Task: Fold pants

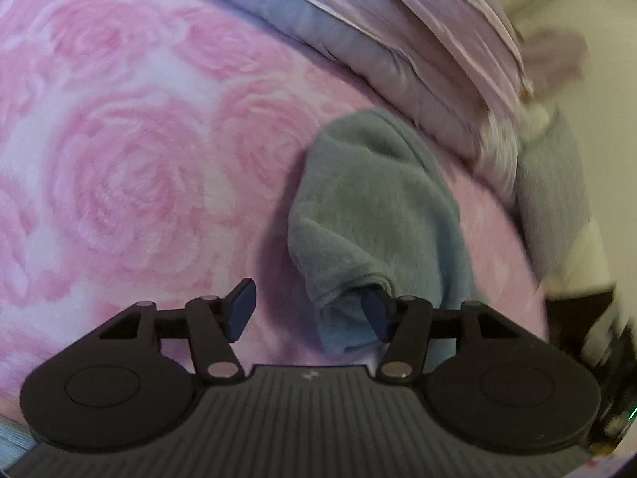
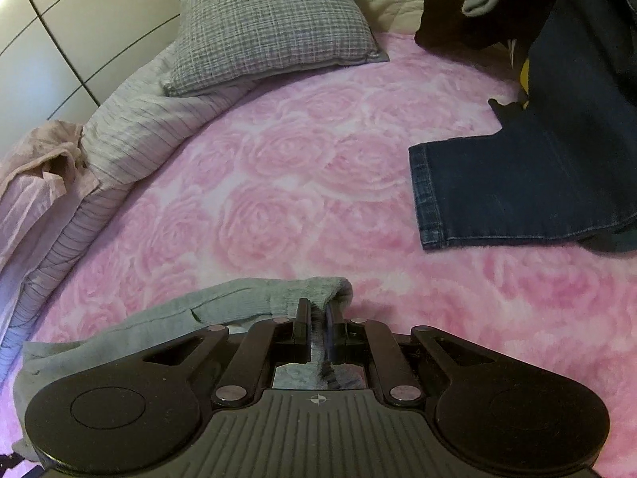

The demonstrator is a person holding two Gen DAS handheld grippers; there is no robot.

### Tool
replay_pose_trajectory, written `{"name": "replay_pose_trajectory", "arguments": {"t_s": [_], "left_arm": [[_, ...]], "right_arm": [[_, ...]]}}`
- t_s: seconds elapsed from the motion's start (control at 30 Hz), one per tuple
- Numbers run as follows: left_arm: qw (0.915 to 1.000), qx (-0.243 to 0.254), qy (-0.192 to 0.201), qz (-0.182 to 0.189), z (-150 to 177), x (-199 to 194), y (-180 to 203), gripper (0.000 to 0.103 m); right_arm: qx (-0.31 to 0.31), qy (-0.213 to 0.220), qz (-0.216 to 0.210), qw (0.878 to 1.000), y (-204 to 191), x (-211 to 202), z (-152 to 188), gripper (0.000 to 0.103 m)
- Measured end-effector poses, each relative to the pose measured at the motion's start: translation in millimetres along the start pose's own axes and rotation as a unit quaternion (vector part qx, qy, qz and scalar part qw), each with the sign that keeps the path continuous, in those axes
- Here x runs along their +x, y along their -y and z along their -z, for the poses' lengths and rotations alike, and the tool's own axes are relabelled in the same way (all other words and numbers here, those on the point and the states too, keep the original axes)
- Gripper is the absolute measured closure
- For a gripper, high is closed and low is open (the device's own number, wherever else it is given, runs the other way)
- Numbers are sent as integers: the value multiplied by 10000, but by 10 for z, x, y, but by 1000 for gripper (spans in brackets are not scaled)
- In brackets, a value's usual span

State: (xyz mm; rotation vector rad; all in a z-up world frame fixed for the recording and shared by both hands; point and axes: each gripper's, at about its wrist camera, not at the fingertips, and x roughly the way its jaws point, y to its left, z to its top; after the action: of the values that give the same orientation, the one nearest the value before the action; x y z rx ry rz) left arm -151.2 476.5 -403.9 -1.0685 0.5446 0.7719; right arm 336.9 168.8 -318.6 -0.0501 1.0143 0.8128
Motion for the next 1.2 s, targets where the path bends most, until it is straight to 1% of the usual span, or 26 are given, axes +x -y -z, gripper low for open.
{"name": "replay_pose_trajectory", "arguments": {"t_s": [0.1, 0.2, 0.27, 0.3, 0.33, 0.37, 0.4, 0.47, 0.53, 0.57, 0.6, 0.63, 0.67, 0.7, 0.73, 0.77, 0.8, 0.83, 0.87, 0.9, 0.93, 0.97, 1.03, 1.07, 1.13, 1.2], "left_arm": [[9992, 384, -66, -94, 121, 47, 59, 50], [9995, 298, 2, -50, 147, 120, 47, 50], [9992, 320, 122, -188, 114, 231, 52, 54], [9988, 374, 178, -242, 105, 280, 63, 78], [9984, 435, 227, -277, 76, 302, 73, 98], [9973, 539, 336, -370, 32, 277, 104, 98], [9952, 658, 559, -454, -19, 208, 131, 99], [9866, 847, 1196, -712, -192, -76, 220, 99], [9752, 940, 1789, -898, -432, -465, 275, 100], [9679, 1145, 2009, -984, -555, -692, 345, 103], [9495, 1494, 2460, -1251, -625, -928, 466, 103], [9243, 1995, 2914, -1445, -705, -1260, 625, 103], [9035, 2256, 3306, -1531, -763, -1543, 750, 103], [8898, 2357, 3604, -1508, -815, -1813, 834, 103], [8852, 2370, 3734, -1443, -882, -2072, 879, 103], [8897, 2293, 3677, -1440, -932, -2214, 869, 103], [8962, 2180, 3555, -1513, -951, -2270, 825, 99], [9058, 2117, 3300, -1608, -933, -2248, 733, 87], [9167, 2102, 2966, -1660, -883, -2166, 631, 79], [9289, 2009, 2560, -1765, -816, -2028, 520, 68], [9430, 1816, 2105, -1831, -684, -1818, 361, 67], [9516, 1691, 1803, -1828, -542, -1629, 242, 67], [9641, 1488, 1178, -1859, -182, -1191, 18, 67], [9705, 1365, 886, -1778, 6, -983, -85, 67], [9805, 1154, 459, -1526, 285, -611, -182, 67], [9862, 1054, 434, -1199, 393, -368, -175, 67]], "right_arm": [[-19, -12, 78, 10000, -44, 14, 8, 100], [-86, -4, 127, 9999, -81, 20, 25, 99], [-123, 10, 149, 9998, -97, 19, 36, 99], [-134, 11, 156, 9998, -97, 18, 38, 99], [-133, 4, 156, 9998, -97, 14, 36, 99], [-121, 4, 142, 9998, -100, 15, 39, 99], [-130, -4, 129, 9998, -105, 11, 37, 99], [-234, 1, 89, 9997, -140, -5, 31, 100], [-366, 25, 20, 9993, -188, -38, 27, 100], [-381, 25, -12, 9993, -207, -57, 18, 102], [-377, 42, -109, 9992, -218, -71, 22, 103], [-370, 57, -167, 9992, -234, -90, 17, 103], [-387, 59, -165, 9991, -249, -108, 10, 103], [-408, 57, -194, 9990, -273, -113, 17, 103], [-406, 37, -238, 9989, -279, -123, 14, 103], [-394, 3, -250, 9989, -291, -115, 26, 103], [-386, -2, -185, 9991, -291, -115, 21, 103], [-374, -12, -105, 9992, -281, -107, 27, 103], [-325, -17, -48, 9995, -270, -98, 33, 103], [-243, -9, -9, 9997, -248, -86, 43, 103], [-154, -28, 23, 9999, -220, -67, 52, 103], [-97, -52, 47, 9999, -185, -60, 54, 103], [-26, -104, 77, 9999, -133, -18, 57, 103], [-23, -115, 91, 9999, -111, -11, 55, 103], [-54, -192, 118, 9997, -74, 17, 60, 103], [-131, -253, 155, 9995, -50, 42, 75, 103]]}}
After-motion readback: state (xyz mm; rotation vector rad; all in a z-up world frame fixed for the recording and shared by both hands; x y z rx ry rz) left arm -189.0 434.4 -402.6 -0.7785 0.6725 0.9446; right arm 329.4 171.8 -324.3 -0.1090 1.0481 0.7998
